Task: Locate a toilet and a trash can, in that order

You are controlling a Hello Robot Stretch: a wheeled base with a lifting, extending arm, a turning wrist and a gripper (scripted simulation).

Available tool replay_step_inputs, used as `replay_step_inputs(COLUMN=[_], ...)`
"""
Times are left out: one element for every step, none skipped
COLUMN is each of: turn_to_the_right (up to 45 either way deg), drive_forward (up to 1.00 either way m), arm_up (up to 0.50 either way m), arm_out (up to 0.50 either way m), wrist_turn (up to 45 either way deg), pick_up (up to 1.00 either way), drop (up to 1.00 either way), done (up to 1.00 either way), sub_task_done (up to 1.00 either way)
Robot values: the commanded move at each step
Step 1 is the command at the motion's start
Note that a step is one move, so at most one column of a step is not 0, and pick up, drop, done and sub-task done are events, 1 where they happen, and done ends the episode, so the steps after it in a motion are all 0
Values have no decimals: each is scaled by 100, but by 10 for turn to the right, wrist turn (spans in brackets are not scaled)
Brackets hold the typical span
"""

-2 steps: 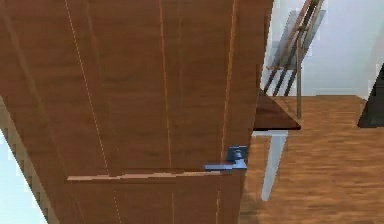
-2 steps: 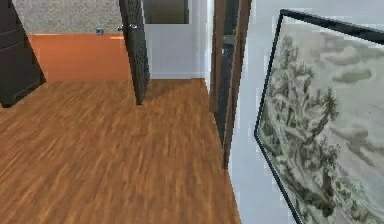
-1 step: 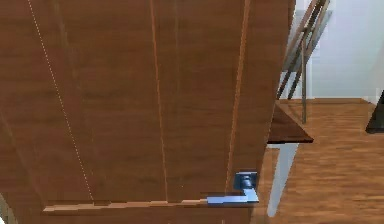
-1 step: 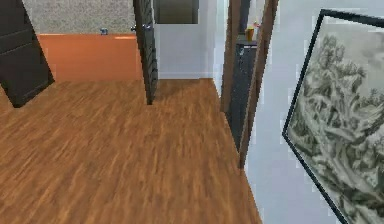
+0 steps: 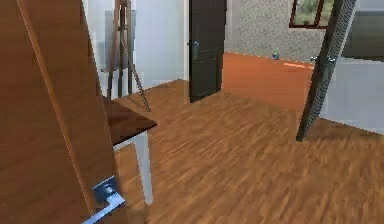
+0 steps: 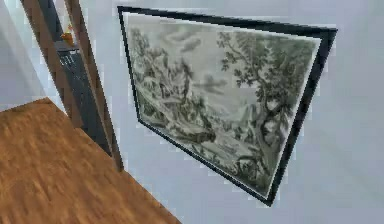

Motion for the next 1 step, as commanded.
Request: replay_step_inputs(turn_to_the_right=[390], drive_forward=[0], arm_up=[0], arm_out=[0], wrist_turn=[0], pick_up=[0], drop=[0], done=[0], sub_task_done=[0])
